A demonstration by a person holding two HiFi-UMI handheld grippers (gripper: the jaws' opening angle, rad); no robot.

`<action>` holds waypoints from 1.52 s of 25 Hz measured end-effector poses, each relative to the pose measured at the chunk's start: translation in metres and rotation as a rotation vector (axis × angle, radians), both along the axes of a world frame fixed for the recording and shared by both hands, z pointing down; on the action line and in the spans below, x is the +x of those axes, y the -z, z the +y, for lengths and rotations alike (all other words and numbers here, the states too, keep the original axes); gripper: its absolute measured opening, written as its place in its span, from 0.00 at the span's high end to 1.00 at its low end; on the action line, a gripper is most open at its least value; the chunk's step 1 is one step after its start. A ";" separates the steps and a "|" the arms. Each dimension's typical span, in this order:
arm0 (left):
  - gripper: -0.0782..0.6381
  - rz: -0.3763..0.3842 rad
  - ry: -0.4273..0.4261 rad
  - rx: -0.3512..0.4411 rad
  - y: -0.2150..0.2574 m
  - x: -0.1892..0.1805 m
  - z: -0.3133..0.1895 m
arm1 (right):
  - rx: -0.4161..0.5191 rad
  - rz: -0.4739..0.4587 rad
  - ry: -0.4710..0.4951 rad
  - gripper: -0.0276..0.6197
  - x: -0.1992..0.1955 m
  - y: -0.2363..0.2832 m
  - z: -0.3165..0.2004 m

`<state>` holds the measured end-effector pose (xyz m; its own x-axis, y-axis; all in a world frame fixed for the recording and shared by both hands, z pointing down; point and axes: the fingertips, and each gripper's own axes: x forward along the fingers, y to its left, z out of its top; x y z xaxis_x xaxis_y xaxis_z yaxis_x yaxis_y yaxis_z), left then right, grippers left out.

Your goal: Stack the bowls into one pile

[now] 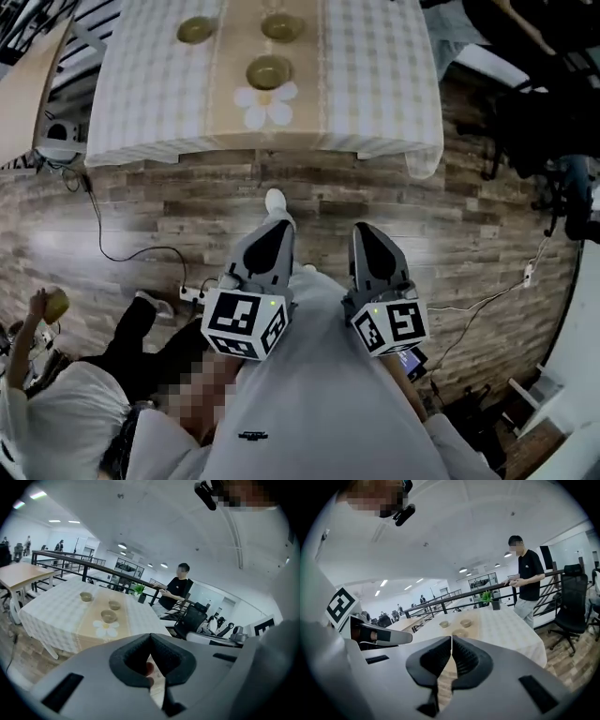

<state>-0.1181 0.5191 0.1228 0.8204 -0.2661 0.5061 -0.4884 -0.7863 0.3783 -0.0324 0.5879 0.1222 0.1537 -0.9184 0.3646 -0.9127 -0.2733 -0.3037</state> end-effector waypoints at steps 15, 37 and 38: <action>0.87 0.035 0.084 -0.067 -0.008 0.045 -0.215 | -0.047 0.047 0.072 0.90 0.056 0.002 -0.224; 0.87 -0.082 0.308 -0.088 -0.072 0.100 -0.315 | -0.183 0.017 0.335 0.90 0.123 -0.080 -0.354; 0.87 -0.087 0.328 -0.101 -0.079 0.101 -0.316 | -0.199 0.006 0.334 0.90 0.126 -0.089 -0.356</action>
<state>-0.0172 0.2035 0.2019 0.6522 -0.4536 0.6074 -0.7426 -0.5430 0.3919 0.0938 0.2317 0.2111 -0.1387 -0.8295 0.5411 -0.9631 -0.0143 -0.2687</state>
